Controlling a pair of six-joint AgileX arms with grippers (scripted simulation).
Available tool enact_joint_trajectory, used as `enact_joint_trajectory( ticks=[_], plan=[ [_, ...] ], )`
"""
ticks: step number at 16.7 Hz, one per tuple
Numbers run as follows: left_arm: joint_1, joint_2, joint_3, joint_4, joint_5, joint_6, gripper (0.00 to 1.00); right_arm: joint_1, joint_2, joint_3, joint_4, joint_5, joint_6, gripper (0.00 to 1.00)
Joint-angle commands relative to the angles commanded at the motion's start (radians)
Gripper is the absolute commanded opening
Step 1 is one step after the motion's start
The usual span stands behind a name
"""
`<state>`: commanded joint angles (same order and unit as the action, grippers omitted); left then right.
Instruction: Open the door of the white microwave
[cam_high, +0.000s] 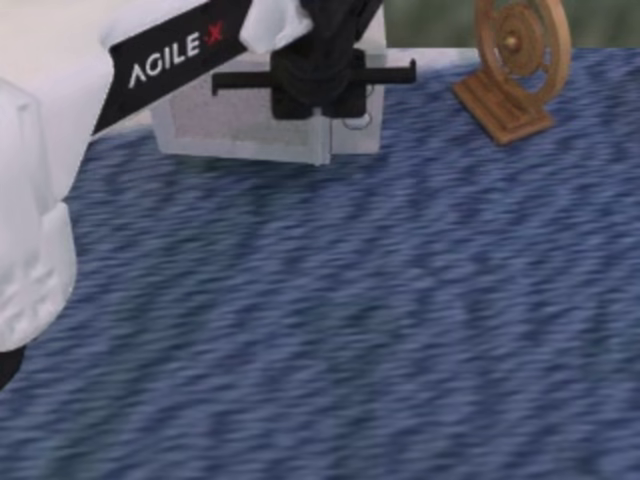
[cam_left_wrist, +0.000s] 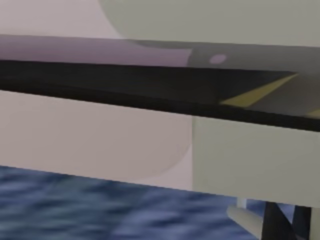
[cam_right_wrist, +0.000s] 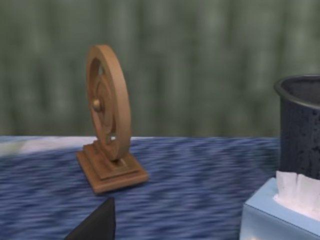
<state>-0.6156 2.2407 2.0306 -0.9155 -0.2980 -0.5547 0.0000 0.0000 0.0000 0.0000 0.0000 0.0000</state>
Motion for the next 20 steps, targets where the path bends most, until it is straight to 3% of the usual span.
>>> enact_joint_trajectory(
  ticks=[20],
  plan=[
    [0.006,-0.097,-0.159,0.087,0.042,0.090,0.00,0.000,0.000,0.000,0.000,0.000,0.000,1.00]
  ],
)
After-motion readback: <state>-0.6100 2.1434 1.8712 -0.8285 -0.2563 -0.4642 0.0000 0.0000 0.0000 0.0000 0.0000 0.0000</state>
